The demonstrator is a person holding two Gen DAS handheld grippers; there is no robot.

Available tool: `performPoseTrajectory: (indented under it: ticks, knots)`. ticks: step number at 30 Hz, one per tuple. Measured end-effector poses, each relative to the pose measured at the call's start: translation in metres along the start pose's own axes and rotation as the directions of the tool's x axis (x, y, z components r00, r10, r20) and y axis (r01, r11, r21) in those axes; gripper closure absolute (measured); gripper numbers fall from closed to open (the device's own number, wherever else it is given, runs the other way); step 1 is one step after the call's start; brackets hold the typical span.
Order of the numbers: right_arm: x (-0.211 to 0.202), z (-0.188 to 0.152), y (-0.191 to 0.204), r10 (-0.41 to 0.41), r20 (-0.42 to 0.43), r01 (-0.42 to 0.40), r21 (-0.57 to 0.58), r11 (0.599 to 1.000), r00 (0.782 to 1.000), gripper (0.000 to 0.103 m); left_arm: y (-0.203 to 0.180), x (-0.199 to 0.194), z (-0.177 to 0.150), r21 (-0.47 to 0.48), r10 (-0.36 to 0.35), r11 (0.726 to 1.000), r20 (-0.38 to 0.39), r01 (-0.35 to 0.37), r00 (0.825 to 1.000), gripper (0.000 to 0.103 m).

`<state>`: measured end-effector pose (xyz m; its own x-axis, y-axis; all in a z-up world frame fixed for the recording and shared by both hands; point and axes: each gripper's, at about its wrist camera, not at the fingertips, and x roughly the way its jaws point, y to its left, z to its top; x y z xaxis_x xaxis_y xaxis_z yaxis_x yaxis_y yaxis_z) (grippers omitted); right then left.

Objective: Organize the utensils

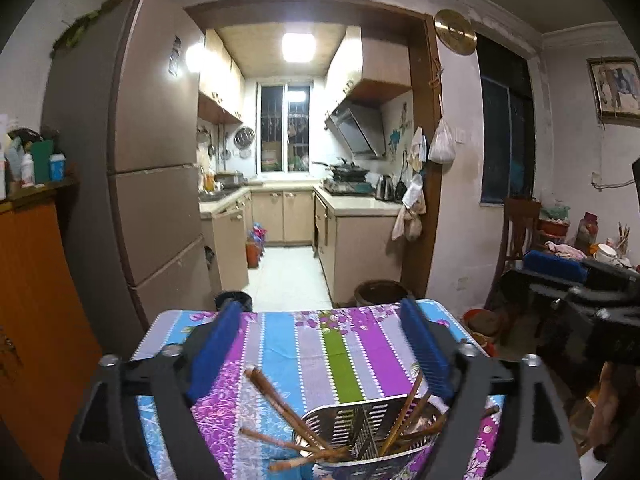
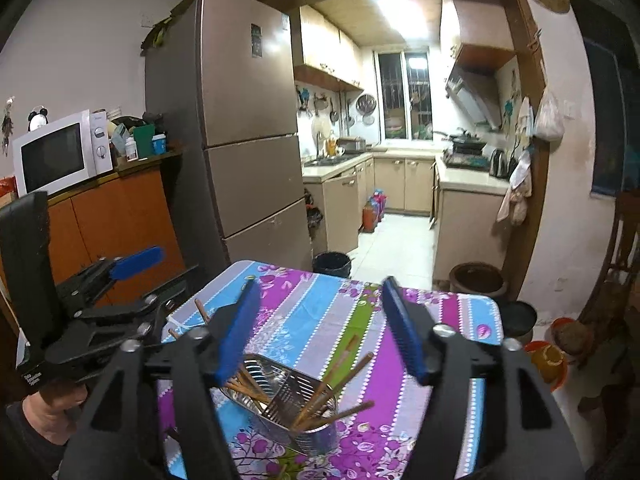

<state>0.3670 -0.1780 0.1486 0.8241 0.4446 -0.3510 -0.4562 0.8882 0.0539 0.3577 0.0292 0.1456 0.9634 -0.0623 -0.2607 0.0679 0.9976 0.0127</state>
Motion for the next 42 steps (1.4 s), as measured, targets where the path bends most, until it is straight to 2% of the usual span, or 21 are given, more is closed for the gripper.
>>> performPoseTrajectory:
  ticks: [1, 2, 4, 11, 17, 23, 25, 28, 34, 42]
  knots:
    - [-0.009, -0.004, 0.0, -0.006, 0.024, 0.006, 0.002, 1.0, 1.0, 0.022, -0.002, -0.008, -0.004, 0.006, 0.005, 1.0, 0.014, -0.005, 1.0, 0.012]
    - [-0.016, -0.007, 0.0, -0.013, 0.043, 0.013, 0.002, 1.0, 0.999, 0.018, -0.004, -0.015, -0.008, 0.012, 0.008, 1.0, 0.026, -0.009, 1.0, 0.006]
    - [-0.034, -0.016, 0.002, -0.046, 0.094, 0.047, -0.008, 0.999, 0.994, 0.006, -0.009, -0.037, -0.023, 0.035, 0.023, 0.999, 0.063, -0.025, 0.998, 0.005]
    - [-0.088, -0.07, 0.018, -0.119, 0.19, 0.126, -0.022, 0.992, 0.975, 0.006, -0.011, -0.089, -0.07, 0.028, 0.039, 0.999, 0.079, -0.041, 0.996, 0.005]
    - [-0.115, -0.119, 0.042, -0.136, 0.182, 0.143, -0.028, 0.989, 0.974, 0.006, -0.009, -0.121, -0.105, -0.008, 0.052, 0.999, 0.033, -0.052, 0.998, 0.005]
    - [-0.138, -0.16, 0.065, -0.166, 0.165, 0.167, 0.008, 0.986, 0.972, 0.006, -0.011, -0.155, -0.135, -0.022, 0.076, 0.997, 0.019, -0.075, 0.997, 0.005]
    - [-0.146, -0.169, 0.068, -0.166, 0.17, 0.164, 0.029, 0.986, 0.971, 0.006, -0.01, -0.165, -0.142, -0.03, 0.07, 0.997, 0.018, -0.07, 0.997, 0.005]
    - [-0.157, -0.183, 0.076, -0.217, 0.178, 0.212, 0.049, 0.976, 0.96, 0.006, -0.01, -0.178, -0.15, -0.027, 0.078, 0.997, 0.022, -0.077, 0.997, 0.005]
    - [-0.164, -0.201, 0.087, -0.228, 0.155, 0.223, 0.049, 0.974, 0.961, 0.006, -0.013, -0.198, -0.16, -0.038, 0.079, 0.996, 0.021, -0.078, 0.997, 0.005]
    - [-0.179, -0.219, 0.096, -0.245, 0.163, 0.239, 0.057, 0.969, 0.956, 0.005, -0.022, -0.216, -0.176, -0.007, 0.11, 0.994, 0.016, -0.11, 0.994, 0.005]
